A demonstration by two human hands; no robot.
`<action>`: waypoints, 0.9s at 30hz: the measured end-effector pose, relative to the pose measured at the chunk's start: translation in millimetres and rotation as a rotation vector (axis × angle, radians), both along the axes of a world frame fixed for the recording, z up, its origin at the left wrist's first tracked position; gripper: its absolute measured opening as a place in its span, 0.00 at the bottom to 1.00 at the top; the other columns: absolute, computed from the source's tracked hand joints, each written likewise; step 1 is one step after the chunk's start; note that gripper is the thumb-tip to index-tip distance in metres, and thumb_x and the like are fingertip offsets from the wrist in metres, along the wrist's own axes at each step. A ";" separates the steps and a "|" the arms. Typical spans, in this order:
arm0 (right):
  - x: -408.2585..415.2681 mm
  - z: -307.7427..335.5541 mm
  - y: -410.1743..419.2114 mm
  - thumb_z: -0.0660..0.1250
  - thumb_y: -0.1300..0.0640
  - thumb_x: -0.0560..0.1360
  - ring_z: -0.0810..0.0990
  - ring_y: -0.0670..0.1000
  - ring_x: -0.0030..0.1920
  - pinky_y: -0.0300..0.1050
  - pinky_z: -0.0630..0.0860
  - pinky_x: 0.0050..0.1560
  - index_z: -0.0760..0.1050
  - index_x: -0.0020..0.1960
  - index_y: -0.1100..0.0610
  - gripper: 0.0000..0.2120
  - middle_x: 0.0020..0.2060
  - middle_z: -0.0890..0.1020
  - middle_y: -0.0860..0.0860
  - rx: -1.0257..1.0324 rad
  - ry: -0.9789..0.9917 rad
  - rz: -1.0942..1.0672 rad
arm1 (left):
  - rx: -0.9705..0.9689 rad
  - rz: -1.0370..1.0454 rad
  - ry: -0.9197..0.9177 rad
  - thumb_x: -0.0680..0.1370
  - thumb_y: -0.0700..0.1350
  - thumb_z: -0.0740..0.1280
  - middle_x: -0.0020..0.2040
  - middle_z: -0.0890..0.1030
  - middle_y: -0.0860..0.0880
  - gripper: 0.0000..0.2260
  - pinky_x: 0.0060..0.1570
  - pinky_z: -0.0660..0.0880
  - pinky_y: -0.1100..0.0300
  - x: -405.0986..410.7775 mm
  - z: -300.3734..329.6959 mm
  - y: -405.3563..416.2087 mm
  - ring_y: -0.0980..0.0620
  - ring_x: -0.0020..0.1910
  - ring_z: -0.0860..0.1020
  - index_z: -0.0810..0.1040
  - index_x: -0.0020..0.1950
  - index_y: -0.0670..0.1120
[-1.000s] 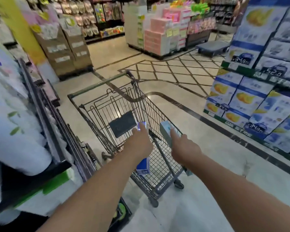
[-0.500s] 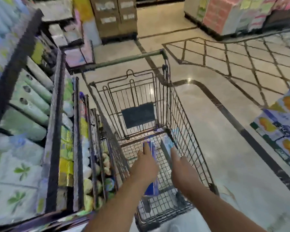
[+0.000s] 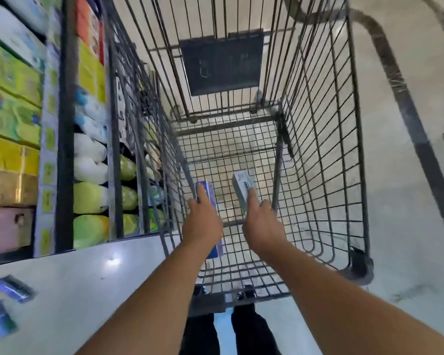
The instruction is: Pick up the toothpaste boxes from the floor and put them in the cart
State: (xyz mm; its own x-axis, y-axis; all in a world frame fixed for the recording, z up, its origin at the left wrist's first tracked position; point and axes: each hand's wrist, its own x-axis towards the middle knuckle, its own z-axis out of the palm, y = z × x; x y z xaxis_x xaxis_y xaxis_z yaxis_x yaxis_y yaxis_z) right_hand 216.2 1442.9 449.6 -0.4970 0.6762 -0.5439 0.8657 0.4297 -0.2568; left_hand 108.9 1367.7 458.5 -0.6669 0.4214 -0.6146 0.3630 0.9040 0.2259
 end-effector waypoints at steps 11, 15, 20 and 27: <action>-13.7 -80.9 -30.8 0.64 0.68 0.75 0.71 0.58 0.65 0.46 0.73 0.60 0.42 0.78 0.65 0.40 0.69 0.63 0.62 -0.076 -0.045 -0.091 | -0.115 0.104 -0.102 0.79 0.35 0.61 0.76 0.57 0.39 0.39 0.54 0.74 0.46 19.5 -81.6 -9.2 0.36 0.60 0.75 0.35 0.79 0.48; -19.1 -89.7 -41.2 0.65 0.65 0.76 0.74 0.59 0.62 0.50 0.75 0.58 0.45 0.77 0.65 0.38 0.67 0.64 0.62 -0.244 -0.056 -0.129 | -0.103 0.189 -0.026 0.83 0.41 0.51 0.75 0.61 0.43 0.29 0.53 0.71 0.46 26.8 -85.5 -5.9 0.37 0.60 0.75 0.38 0.79 0.50; -21.8 -92.6 -37.2 0.68 0.62 0.74 0.76 0.61 0.58 0.53 0.75 0.53 0.55 0.71 0.63 0.31 0.64 0.67 0.60 -0.350 -0.030 -0.010 | -0.084 0.303 0.028 0.83 0.45 0.52 0.73 0.65 0.45 0.25 0.53 0.71 0.47 26.5 -82.9 -9.1 0.38 0.60 0.75 0.47 0.79 0.49; -25.0 -90.1 -35.6 0.68 0.52 0.74 0.77 0.57 0.56 0.53 0.77 0.57 0.54 0.75 0.52 0.35 0.63 0.71 0.56 -0.518 0.118 0.012 | -0.014 0.514 -0.084 0.79 0.49 0.62 0.69 0.69 0.44 0.27 0.58 0.74 0.45 18.5 -86.6 -7.3 0.40 0.61 0.75 0.57 0.75 0.46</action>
State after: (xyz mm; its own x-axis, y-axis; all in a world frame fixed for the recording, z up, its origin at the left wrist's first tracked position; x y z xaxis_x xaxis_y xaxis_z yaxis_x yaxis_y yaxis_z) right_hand 191.3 1407.4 359.5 -0.5811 0.3275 -0.7450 0.8138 0.2300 -0.5336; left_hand 127.4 1360.3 371.9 -0.7337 0.0437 -0.6781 -0.1476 0.9639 0.2217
